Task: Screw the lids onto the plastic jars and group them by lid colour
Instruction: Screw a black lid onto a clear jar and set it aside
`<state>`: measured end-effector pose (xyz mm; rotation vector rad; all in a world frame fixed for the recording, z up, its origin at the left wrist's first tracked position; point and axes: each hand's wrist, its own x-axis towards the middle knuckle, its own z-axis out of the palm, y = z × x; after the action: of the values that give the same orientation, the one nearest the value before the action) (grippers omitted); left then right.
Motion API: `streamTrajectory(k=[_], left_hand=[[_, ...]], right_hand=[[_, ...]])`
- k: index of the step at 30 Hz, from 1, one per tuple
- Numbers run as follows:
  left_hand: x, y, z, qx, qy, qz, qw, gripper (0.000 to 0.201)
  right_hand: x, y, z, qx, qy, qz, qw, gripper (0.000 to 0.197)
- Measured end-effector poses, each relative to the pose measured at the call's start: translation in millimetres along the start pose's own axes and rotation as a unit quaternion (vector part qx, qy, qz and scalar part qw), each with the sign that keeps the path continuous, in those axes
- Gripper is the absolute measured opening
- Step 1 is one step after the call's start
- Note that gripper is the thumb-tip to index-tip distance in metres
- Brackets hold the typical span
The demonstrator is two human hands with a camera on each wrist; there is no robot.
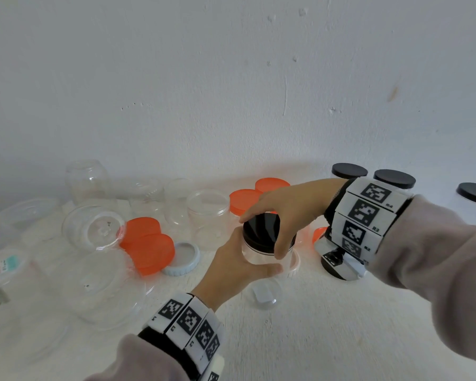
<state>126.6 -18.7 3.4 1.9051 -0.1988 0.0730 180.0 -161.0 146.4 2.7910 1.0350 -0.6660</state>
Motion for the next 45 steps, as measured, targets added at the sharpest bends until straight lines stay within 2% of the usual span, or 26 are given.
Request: streamTrajectory(k=[4,8,11,14,18,22,25,28,30,34,38,45], left_hand=[[0,-2,1,0.0,0.006,-0.002,1.0,0.082],[0,-1,2,0.008,0.006,-0.002,1.0,0.079],[0,1,1,0.018,0.004,0.001,1.0,0.079],[0,1,1,0.013,0.004,0.002,1.0,0.08],[0,0,1,0.0,0.006,0.0,1.0,0.084],[-1,0,1,0.002,0.006,-0.002,1.0,0.082],[-1,1,0,0.002,0.005,-0.004,1.0,0.08],[-2,3,0,0.006,0.001,-0.003,1.0,0.079],[-2,4,0,0.009,0.0,-0.005,1.0,0.078],[-1,4,1,0.006,0.007,-0.002,1.0,0.083],[-1,3,2,0.006,0.006,-0.001,1.0,0.083],[-2,2,2,0.006,0.006,-0.004,1.0,0.078]], right_hand=[[1,0,-2,-0.005,0.024,-0.008,1.0,0.083],[4,-2,7,0.021,0.058,0.031,0.998,0.076],[7,-4,16,0.01,0.096,0.059,0.994,0.078],[6,0,13,0.022,0.067,0.056,0.996,0.079],[-1,2,2,0.012,0.009,0.015,1.0,0.084],[1,1,0,0.014,0.037,0.001,0.999,0.08],[5,1,6,0.02,0.059,0.031,0.998,0.073],[8,0,15,0.02,0.082,0.06,0.995,0.081],[8,1,15,0.016,0.077,0.059,0.995,0.084],[3,3,5,0.031,0.016,0.012,0.999,0.084],[3,7,5,0.034,0.031,-0.014,0.999,0.076],[10,1,17,0.007,0.088,0.043,0.995,0.074]])
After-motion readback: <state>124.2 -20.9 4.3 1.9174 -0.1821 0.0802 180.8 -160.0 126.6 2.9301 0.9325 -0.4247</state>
